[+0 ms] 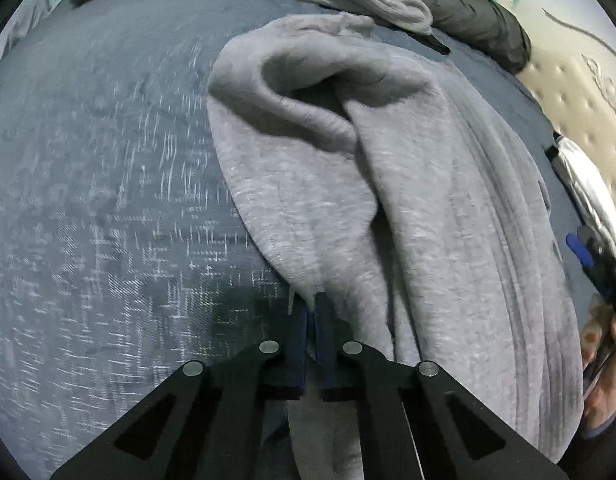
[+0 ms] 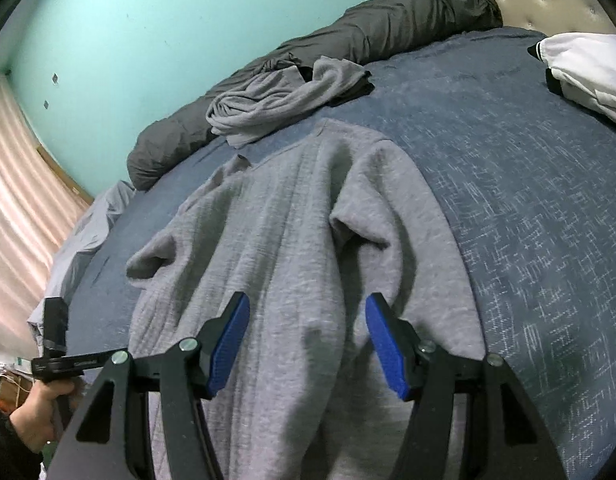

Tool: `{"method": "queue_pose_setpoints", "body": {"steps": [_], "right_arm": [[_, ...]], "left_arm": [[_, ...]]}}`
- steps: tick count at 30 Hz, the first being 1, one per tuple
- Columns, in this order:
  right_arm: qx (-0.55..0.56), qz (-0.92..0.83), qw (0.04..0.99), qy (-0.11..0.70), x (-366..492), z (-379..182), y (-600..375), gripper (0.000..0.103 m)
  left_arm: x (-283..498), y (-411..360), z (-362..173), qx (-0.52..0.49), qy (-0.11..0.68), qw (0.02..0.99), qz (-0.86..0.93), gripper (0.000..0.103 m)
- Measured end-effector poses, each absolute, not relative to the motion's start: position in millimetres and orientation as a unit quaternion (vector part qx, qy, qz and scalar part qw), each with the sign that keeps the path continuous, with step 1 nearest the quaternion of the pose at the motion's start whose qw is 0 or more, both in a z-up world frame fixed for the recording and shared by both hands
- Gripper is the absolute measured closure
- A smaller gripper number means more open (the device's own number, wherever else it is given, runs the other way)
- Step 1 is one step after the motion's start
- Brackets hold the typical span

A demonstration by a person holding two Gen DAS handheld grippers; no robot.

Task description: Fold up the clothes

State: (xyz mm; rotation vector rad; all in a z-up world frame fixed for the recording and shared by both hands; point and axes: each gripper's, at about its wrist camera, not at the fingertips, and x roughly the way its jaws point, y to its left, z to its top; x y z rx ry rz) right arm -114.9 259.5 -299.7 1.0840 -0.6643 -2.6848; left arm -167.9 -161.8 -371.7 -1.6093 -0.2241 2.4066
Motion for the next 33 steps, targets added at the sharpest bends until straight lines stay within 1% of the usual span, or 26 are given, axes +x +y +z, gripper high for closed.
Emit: {"method": "queue_pose_setpoints", "body": {"steps": [2,8,11,16,18,19,22,23,24,25,28,29,30,31,32,33], "right_arm": [[0.361,-0.902,0.083,-0.223,-114,-300,262,0.042],[0.351,-0.902,0.071,-0.241,-111,-298,273,0.042],[0.348,-0.901,0.062,-0.25,-109,-298,279,0.042],[0.345,-0.899,0.057,-0.263,-108,-297,283,0.042],[0.344,-0.901,0.057,-0.258,-109,-295,282,0.042],[0.343,-0.902,0.059,-0.256,-110,-295,281,0.042],[0.342,-0.902,0.064,-0.256,-112,-296,279,0.042],[0.343,-0.902,0.064,-0.255,-113,-296,278,0.042],[0.343,-0.902,0.064,-0.255,-113,-296,278,0.042],[0.344,-0.902,0.065,-0.255,-113,-296,277,0.042],[0.341,-0.903,0.068,-0.253,-113,-296,276,0.042],[0.34,-0.903,0.069,-0.253,-112,-295,276,0.042],[0.339,-0.903,0.07,-0.254,-112,-295,276,0.042],[0.338,-0.903,0.07,-0.254,-112,-295,276,0.042],[0.338,-0.903,0.071,-0.255,-111,-294,276,0.042],[0.337,-0.903,0.071,-0.257,-111,-294,276,0.042]], "left_arm": [[-167,-162,-360,-0.544,-0.069,0.116,0.828,0.101],[-162,-191,-299,-0.515,-0.027,0.089,0.852,0.101],[-164,-235,-279,-0.505,-0.015,0.042,0.862,0.101],[-188,-279,-246,-0.483,0.011,-0.054,0.874,0.101],[-194,-290,-249,-0.5,0.005,-0.062,0.864,0.1],[-197,-287,-255,-0.506,0.009,-0.059,0.861,0.098],[-194,-272,-270,-0.52,0.027,-0.034,0.853,0.098],[-191,-266,-275,-0.524,0.033,-0.022,0.851,0.095],[-188,-260,-280,-0.528,0.039,-0.011,0.848,0.086],[-185,-254,-285,-0.533,0.045,0.001,0.845,0.084],[-174,-248,-293,-0.535,0.041,0.022,0.843,0.082],[-170,-251,-293,-0.533,0.032,0.024,0.845,0.079],[-166,-257,-292,-0.524,0.022,0.017,0.851,0.071],[-162,-262,-291,-0.514,0.012,0.01,0.858,0.065],[-155,-273,-287,-0.497,-0.002,-0.008,0.868,0.054],[-150,-284,-286,-0.489,-0.022,-0.023,0.872,0.05]]}}
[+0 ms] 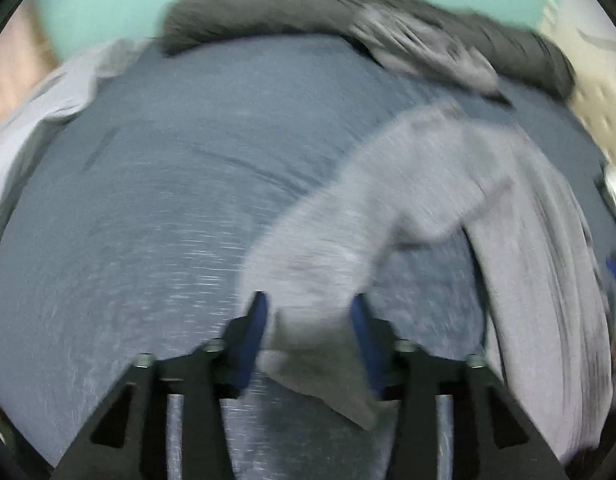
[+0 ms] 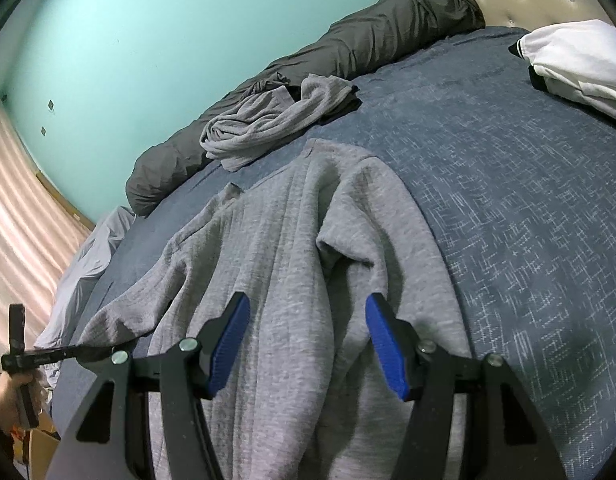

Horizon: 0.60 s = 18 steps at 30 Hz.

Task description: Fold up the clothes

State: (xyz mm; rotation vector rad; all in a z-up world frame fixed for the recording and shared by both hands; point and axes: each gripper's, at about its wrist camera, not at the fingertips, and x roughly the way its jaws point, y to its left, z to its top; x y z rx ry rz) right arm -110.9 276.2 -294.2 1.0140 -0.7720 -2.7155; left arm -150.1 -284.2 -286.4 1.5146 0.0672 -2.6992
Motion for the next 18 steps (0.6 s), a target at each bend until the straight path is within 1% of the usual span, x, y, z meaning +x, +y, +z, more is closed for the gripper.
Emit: {"method": "queue_pose_setpoints", "body": {"steps": [2,4,8,11,14,16,17,18], "right_arm": [[0.336,-0.902,0.072,-0.26,-111,-294,276,0.042],[0.335,-0.902,0.074,-0.263,-111,-292,276,0.042],[0.331,-0.904,0.076,-0.261,-110,-290,274,0.042],[0.332,-0.903,0.077,-0.261,-111,-290,273,0.042],[0.332,-0.902,0.078,-0.263,-112,-291,274,0.042],[0.332,-0.903,0.079,-0.262,-112,-291,272,0.042],[0.332,-0.903,0.081,-0.261,-112,-290,272,0.042],[0.333,-0.902,0.084,-0.26,-113,-290,271,0.042]], "left_arm": [[-140,-307,-285,0.474,0.062,0.051,-0.877,0.05],[-138,-322,-301,0.494,0.097,0.055,-0.862,0.05],[-135,-324,-339,0.53,0.116,0.053,-0.838,0.05],[-134,-324,-367,0.551,0.14,0.057,-0.821,0.047],[-134,-326,-387,0.558,0.161,0.068,-0.811,0.047],[-134,-323,-391,0.556,0.153,0.066,-0.815,0.047],[-135,-321,-392,0.554,0.148,0.062,-0.817,0.05],[-136,-321,-392,0.555,0.15,0.056,-0.816,0.07]]}}
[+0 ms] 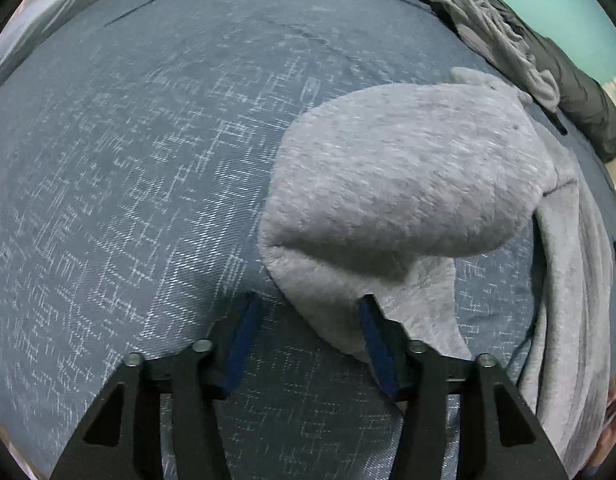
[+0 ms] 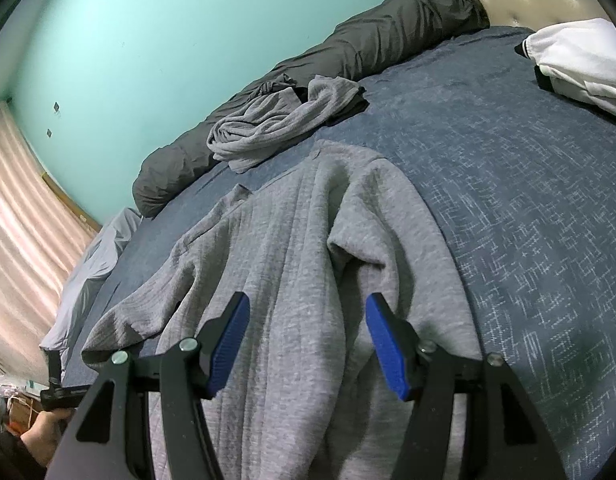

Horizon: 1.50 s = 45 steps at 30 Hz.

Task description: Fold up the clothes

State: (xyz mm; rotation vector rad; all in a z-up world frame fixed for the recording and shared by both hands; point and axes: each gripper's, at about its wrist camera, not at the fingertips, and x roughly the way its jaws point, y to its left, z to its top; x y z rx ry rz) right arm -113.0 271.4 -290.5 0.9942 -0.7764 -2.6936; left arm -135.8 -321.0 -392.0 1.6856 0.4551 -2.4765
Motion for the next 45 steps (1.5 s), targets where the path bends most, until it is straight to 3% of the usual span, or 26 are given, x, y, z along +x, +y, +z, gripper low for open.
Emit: {"method": "queue_pose_setpoints", "body": {"steps": [2,8,18,25,31,35,38,45], "right_arm": [[0.334,-0.902,0.089,-0.258,-114,-291,270,0.042],[0.333,-0.903,0.096,-0.255,-113,-290,266,0.042],[0.328,-0.905,0.099,-0.252,-113,-289,263,0.042],[0.333,-0.905,0.095,-0.247,-115,-293,263,0.042],[0.336,-0.907,0.089,-0.236,-120,-294,266,0.042],[0.334,-0.909,0.08,-0.236,-118,-289,274,0.042],[0.34,-0.907,0.058,-0.243,-111,-281,291,0.042],[0.436,-0.871,0.039,-0.223,-87,-281,325,0.042]], "left_arm": [[-138,-321,-392,0.559,0.15,0.048,-0.814,0.098],[-137,-326,-357,0.551,0.101,0.045,-0.827,0.1],[-138,-401,-280,0.528,0.03,0.132,-0.838,0.1],[-148,-424,-300,0.549,0.024,0.175,-0.817,0.099],[-160,-438,-324,0.544,0.054,0.203,-0.812,0.089],[-144,-427,-313,0.534,0.053,0.175,-0.825,0.083],[-132,-412,-303,0.525,0.053,0.135,-0.839,0.07],[-105,-371,-287,0.501,0.059,0.057,-0.861,0.069]]}}
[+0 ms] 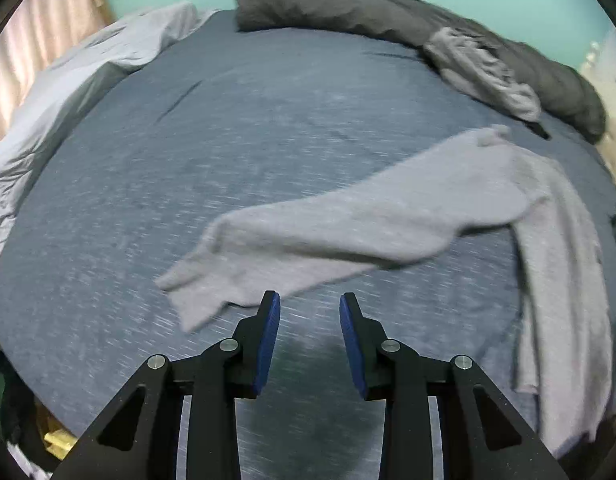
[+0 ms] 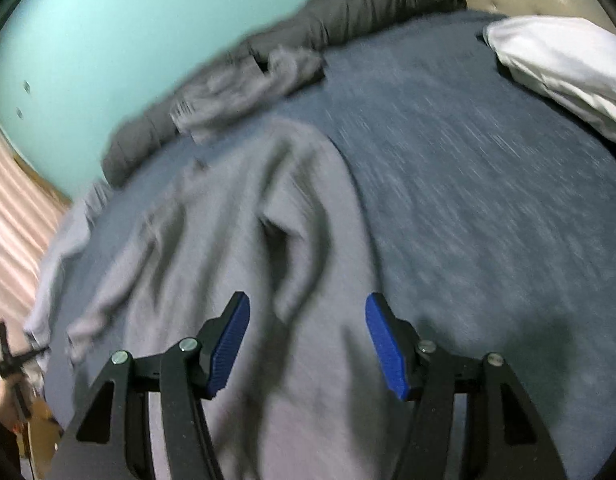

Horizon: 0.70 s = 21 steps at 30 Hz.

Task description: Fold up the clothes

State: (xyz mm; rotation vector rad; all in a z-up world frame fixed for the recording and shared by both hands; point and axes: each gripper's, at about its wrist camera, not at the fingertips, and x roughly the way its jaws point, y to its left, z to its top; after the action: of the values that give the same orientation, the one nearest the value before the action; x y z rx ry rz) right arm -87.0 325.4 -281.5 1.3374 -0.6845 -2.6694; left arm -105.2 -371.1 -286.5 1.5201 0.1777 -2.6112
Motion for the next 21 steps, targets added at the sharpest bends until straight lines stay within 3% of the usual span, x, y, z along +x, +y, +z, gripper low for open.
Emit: {"method": "queue_pose_setpoints", "body": {"steps": [13,21], "right_arm": [[0.575,-0.79,0.065,-0.201,-16,-305,320,0.042],[0.594,-0.772,0.07,-0.214,-2,-330,310,0.044]], "left_arm": [[-62,-274,-265,0.48,0.044,-0.043,-0.875,0.059],[-55,-237,-268,0.483,0.038,-0.069,-0.872,0.058]]}}
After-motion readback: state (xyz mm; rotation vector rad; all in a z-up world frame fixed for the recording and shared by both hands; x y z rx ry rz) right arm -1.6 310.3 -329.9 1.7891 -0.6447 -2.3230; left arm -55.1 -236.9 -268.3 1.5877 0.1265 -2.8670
